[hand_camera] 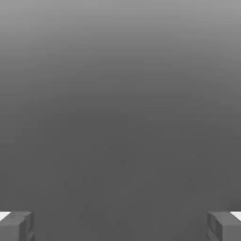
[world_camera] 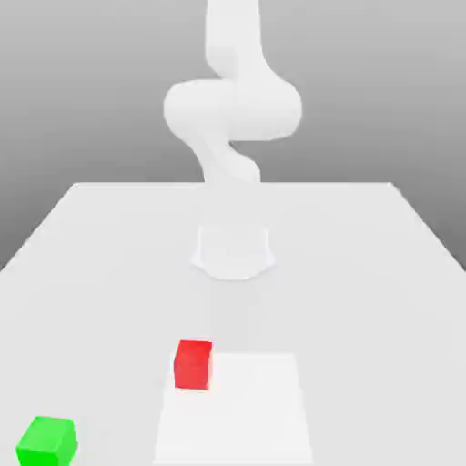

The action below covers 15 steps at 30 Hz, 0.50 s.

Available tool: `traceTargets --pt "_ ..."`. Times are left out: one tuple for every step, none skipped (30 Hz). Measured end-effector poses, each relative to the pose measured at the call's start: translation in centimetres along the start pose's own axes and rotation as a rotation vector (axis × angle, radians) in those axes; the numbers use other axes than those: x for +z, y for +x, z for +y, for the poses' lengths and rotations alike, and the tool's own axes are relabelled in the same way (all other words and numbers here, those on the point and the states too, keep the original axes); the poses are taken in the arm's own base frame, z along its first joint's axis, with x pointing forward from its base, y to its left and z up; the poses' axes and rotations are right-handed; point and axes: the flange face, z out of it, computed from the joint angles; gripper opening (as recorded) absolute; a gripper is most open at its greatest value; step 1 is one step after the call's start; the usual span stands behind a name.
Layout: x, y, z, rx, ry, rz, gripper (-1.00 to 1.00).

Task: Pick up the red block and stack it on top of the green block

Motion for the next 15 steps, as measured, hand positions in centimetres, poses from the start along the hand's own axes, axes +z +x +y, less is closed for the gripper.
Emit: traceTargets --pt "2.7 -0.2 0.8 0.004 -0.028 -0.026 0.0" --pt "5.2 -0.5 1.6 0.008 -0.057 -0.051 0.0" --pt "7.7 -0.9 2.6 0.012 -0.085 -0.076 0.0" --pt "10.0 -1.4 3.6 0.016 -0.112 -0.101 0.0" --pt "12.3 -2.0 4.7 0.02 -0.14 -0.126 0.0" --pt "14.5 -2.7 5.9 0.024 -0.167 -0.15 0.0" --pt "16.5 -3.5 7.1 0.028 -0.195 -0.175 0.0" --pt "18.5 -4.3 8.4 0.032 -0.223 -0.2 0.0" --pt "20.4 -5.3 9.8 0.036 -0.251 -0.225 0.0" --pt "22.2 -6.3 11.3 0.039 -0.279 -0.25 0.0" --pt "23.9 -7.4 12.8 0.044 -0.308 -0.276 0.0" --pt "25.5 -8.6 14.5 0.047 -0.338 -0.302 0.0" --pt "26.9 -10.0 16.2 0.051 -0.369 -0.329 0.0" --pt "28.3 -11.4 18.0 0.055 -0.4 -0.356 0.0" --pt "29.6 -12.9 19.9 0.06 -0.433 -0.385 0.0"
